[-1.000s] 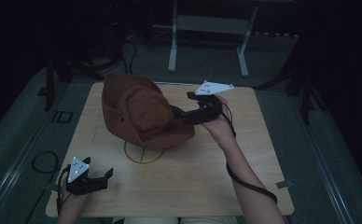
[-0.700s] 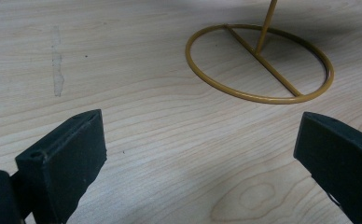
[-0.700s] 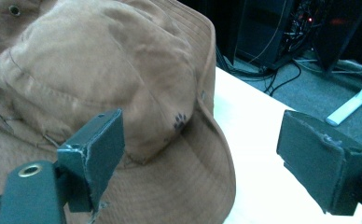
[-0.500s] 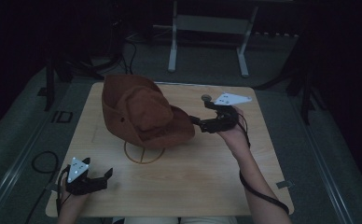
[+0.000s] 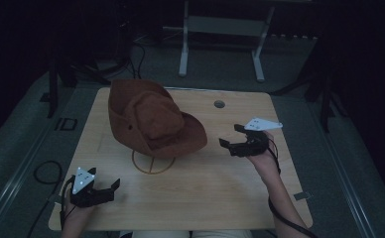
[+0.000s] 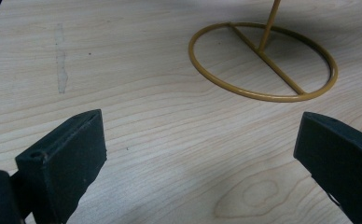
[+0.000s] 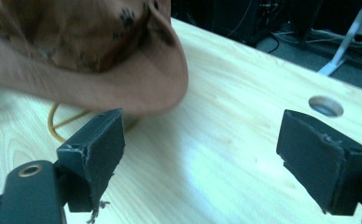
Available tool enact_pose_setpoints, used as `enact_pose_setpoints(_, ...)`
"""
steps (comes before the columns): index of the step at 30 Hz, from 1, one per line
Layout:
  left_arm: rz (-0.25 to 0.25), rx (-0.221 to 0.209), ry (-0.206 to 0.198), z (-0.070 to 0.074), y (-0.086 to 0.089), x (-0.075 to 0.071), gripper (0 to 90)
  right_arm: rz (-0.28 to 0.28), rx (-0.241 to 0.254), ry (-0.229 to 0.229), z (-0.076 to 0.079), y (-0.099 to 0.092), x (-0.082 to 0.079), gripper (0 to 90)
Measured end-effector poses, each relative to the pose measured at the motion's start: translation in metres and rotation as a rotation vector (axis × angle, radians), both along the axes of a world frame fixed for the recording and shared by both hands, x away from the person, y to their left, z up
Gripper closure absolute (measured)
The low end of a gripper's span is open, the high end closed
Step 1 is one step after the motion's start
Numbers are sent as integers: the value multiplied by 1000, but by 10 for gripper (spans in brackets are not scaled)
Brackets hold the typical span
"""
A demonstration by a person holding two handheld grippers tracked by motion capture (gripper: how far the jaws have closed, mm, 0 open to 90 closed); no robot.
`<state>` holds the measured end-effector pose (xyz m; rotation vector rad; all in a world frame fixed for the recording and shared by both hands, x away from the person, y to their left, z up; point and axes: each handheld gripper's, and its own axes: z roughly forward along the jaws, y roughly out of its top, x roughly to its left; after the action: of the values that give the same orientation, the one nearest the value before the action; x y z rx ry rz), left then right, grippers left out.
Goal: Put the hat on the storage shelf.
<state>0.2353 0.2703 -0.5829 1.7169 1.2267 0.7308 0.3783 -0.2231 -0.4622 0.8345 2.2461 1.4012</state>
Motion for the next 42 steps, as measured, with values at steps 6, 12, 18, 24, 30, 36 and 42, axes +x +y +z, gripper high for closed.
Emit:
enact_pose_setpoints(6,0,-1,2,0,0,0,30,-4,-9,20,-26,-12,-8,149)
enact_pose_setpoints(12,2,-1,2,0,0,0,30,-4,-20,41,-49,-22,-16,156)
enact_pose_setpoints(18,12,4,-7,1,0,-1,30,-2,-27,62,-69,-30,-25,140)
enact_pose_setpoints(24,10,3,-2,0,0,-1,30,-6,-49,85,-85,-37,-32,143)
enact_pose_setpoints(30,8,1,1,0,0,-1,30,-47,-59,52,-91,-49,-40,141)
enact_pose_setpoints(36,6,-1,1,0,0,-1,30,-52,-66,40,-96,-62,-49,142)
enact_pose_setpoints(42,4,-4,1,0,1,-1,30,-67,-69,40,-98,-66,-49,142)
